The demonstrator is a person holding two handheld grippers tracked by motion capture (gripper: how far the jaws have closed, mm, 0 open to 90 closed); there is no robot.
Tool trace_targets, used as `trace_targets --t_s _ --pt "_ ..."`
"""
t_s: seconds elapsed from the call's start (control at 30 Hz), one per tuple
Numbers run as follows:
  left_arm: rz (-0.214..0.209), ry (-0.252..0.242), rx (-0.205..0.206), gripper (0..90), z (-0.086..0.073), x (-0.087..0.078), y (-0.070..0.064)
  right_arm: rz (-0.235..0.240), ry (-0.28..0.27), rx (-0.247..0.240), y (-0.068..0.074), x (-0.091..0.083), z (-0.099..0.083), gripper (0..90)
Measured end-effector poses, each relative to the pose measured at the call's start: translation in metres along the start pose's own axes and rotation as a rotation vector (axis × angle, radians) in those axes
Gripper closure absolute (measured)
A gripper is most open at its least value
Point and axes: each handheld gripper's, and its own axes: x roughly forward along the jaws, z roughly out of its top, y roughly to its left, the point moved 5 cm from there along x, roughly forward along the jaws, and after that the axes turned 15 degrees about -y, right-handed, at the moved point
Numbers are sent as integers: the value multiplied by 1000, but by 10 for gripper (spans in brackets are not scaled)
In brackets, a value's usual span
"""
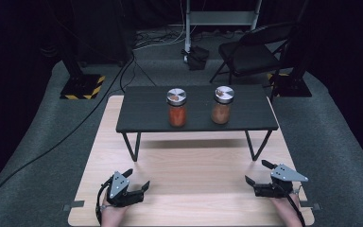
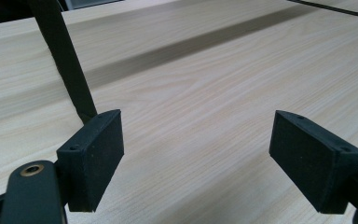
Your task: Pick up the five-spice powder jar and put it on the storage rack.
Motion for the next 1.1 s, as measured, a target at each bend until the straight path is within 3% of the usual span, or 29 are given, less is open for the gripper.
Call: trace_targets --t_s 0.4,1.1 --pt "-2 4 3 178 0 1 -1 -86 -12 40 3 -13 -19 73" --pt "-1 6 7 178 1 1 -1 -97 7 27 3 -12 -19 83"
